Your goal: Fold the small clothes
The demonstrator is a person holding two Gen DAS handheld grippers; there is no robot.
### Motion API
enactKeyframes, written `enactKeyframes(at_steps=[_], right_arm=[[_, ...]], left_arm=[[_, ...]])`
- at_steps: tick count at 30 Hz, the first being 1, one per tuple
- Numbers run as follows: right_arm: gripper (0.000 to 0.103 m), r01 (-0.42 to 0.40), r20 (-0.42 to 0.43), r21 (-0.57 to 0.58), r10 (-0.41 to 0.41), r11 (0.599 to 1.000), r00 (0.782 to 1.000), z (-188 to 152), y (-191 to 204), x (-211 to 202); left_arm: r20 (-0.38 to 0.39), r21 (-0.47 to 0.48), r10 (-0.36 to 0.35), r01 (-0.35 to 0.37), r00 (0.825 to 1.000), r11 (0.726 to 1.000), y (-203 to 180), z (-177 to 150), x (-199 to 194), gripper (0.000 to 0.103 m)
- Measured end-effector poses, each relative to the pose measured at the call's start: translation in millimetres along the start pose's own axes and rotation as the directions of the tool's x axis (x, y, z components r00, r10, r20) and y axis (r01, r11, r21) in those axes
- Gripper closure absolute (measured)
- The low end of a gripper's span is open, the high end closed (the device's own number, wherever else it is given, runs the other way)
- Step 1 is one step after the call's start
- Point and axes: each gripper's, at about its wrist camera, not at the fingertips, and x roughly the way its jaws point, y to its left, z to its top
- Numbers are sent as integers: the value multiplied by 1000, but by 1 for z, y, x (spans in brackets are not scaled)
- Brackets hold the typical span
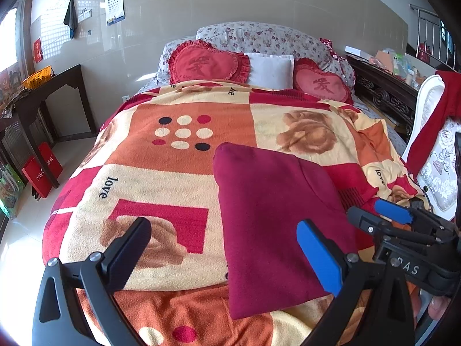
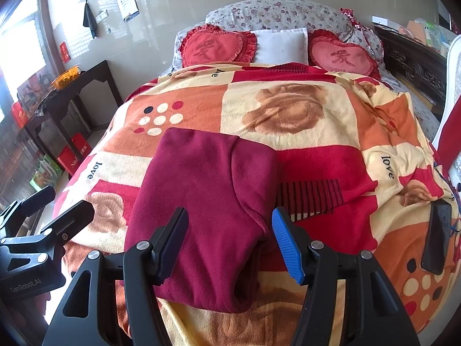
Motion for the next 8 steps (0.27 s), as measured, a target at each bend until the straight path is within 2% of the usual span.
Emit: enactKeyframes(at_steps=[8], right_arm=[[62, 1, -2, 2, -1, 1000, 1000, -1, 1, 0]], left_arm=[[34, 21, 5, -5, 999, 1000, -6, -3, 0, 0]])
